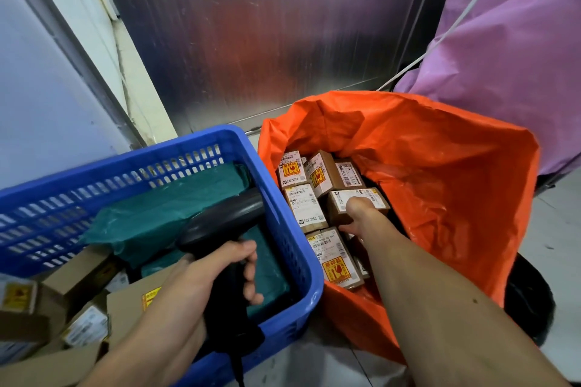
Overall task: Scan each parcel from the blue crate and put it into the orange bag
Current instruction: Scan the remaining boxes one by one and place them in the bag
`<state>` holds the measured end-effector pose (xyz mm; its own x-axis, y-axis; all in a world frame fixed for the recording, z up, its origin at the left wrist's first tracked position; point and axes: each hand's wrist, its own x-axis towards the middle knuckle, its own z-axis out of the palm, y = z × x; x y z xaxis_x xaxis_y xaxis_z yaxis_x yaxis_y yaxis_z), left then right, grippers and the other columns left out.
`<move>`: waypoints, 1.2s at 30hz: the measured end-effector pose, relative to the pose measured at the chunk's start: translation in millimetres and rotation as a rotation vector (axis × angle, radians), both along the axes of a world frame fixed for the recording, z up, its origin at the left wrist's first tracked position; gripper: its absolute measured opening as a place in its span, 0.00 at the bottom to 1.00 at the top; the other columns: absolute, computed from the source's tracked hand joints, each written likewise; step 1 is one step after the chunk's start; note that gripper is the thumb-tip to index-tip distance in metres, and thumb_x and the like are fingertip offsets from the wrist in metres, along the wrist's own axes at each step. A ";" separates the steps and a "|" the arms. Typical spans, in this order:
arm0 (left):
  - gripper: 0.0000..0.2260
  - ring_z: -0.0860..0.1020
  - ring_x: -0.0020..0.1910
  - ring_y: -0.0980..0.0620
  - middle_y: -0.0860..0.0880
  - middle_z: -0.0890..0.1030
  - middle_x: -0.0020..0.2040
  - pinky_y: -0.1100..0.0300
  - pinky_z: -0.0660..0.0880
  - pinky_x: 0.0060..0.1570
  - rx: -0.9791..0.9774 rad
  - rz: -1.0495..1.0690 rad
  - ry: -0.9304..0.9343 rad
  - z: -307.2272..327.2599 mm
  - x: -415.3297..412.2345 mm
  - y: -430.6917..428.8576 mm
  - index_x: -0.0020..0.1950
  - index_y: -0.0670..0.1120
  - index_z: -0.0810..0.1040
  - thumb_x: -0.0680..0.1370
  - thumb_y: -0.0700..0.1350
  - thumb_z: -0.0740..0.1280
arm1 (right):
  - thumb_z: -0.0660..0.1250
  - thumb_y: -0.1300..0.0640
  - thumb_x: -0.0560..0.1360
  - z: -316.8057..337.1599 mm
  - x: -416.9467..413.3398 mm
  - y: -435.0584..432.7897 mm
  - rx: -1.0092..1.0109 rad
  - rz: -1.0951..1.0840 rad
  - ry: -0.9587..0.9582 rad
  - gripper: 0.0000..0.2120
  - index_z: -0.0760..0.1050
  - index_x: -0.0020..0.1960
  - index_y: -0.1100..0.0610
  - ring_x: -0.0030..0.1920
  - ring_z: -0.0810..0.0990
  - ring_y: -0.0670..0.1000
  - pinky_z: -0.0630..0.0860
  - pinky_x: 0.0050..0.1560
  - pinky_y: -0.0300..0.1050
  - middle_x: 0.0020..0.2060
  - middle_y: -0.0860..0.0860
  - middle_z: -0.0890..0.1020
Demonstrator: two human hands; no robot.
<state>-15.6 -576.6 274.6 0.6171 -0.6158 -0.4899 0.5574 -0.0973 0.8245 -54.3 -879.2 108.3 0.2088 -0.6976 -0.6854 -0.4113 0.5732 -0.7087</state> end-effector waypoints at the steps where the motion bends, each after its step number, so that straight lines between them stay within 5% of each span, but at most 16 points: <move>1: 0.05 0.71 0.20 0.47 0.42 0.73 0.28 0.56 0.76 0.23 -0.003 0.007 -0.008 -1.2 1.1 2.6 0.31 0.41 0.80 0.61 0.38 0.76 | 0.51 0.64 0.84 2.5 -1.5 -0.5 0.001 0.021 0.021 0.20 0.65 0.75 0.60 0.67 0.75 0.66 0.79 0.62 0.61 0.71 0.64 0.71; 5: 0.11 0.73 0.25 0.48 0.44 0.75 0.31 0.53 0.79 0.28 -0.021 -0.006 -0.053 -1.9 11.0 9.9 0.33 0.45 0.83 0.59 0.50 0.79 | 0.50 0.60 0.85 14.8 -13.3 -2.2 -0.015 0.130 0.095 0.23 0.58 0.80 0.58 0.63 0.79 0.65 0.80 0.61 0.57 0.73 0.66 0.69; 9: 0.09 0.73 0.27 0.49 0.44 0.76 0.33 0.55 0.79 0.31 -0.072 0.002 -0.083 10.2 13.9 17.7 0.36 0.45 0.83 0.63 0.47 0.80 | 0.51 0.59 0.86 34.8 -24.7 -3.7 -0.031 0.196 0.087 0.24 0.58 0.80 0.61 0.61 0.81 0.66 0.79 0.62 0.60 0.69 0.69 0.73; 14: 0.09 0.74 0.29 0.49 0.44 0.76 0.35 0.55 0.80 0.34 -0.114 0.041 -0.101 28.3 13.4 29.8 0.40 0.43 0.82 0.68 0.47 0.76 | 0.54 0.53 0.86 88.2 -31.6 -3.9 -0.158 0.341 0.086 0.24 0.62 0.79 0.62 0.51 0.84 0.62 0.80 0.40 0.51 0.68 0.67 0.76; 20: 0.08 0.73 0.27 0.49 0.44 0.76 0.34 0.56 0.79 0.32 -0.101 0.111 -0.135 38.7 12.1 45.3 0.38 0.42 0.82 0.77 0.41 0.72 | 0.56 0.46 0.86 169.4 -26.7 8.4 -0.294 0.567 0.125 0.28 0.66 0.76 0.67 0.50 0.83 0.60 0.80 0.44 0.51 0.66 0.66 0.77; 26: 0.06 0.74 0.29 0.48 0.44 0.77 0.34 0.55 0.79 0.34 -0.091 0.142 -0.145 48.4 8.9 70.4 0.44 0.39 0.81 0.78 0.41 0.73 | 0.57 0.44 0.86 238.9 -22.3 47.2 -0.492 0.771 0.144 0.23 0.74 0.66 0.63 0.47 0.86 0.56 0.82 0.46 0.49 0.58 0.61 0.82; 36: 0.07 0.75 0.30 0.48 0.44 0.78 0.36 0.54 0.81 0.35 -0.073 0.168 -0.211 56.9 16.5 111.2 0.43 0.40 0.82 0.79 0.42 0.73 | 0.60 0.50 0.85 248.0 -24.0 125.9 -0.699 0.842 0.049 0.14 0.79 0.55 0.59 0.46 0.86 0.55 0.84 0.46 0.48 0.49 0.55 0.85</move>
<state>0.9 -465.4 331.5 0.7975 -0.5248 -0.2977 0.3757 0.0459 0.9256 -78.2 -753.3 356.3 0.7845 -0.5819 -0.2143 -0.5192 -0.4273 -0.7402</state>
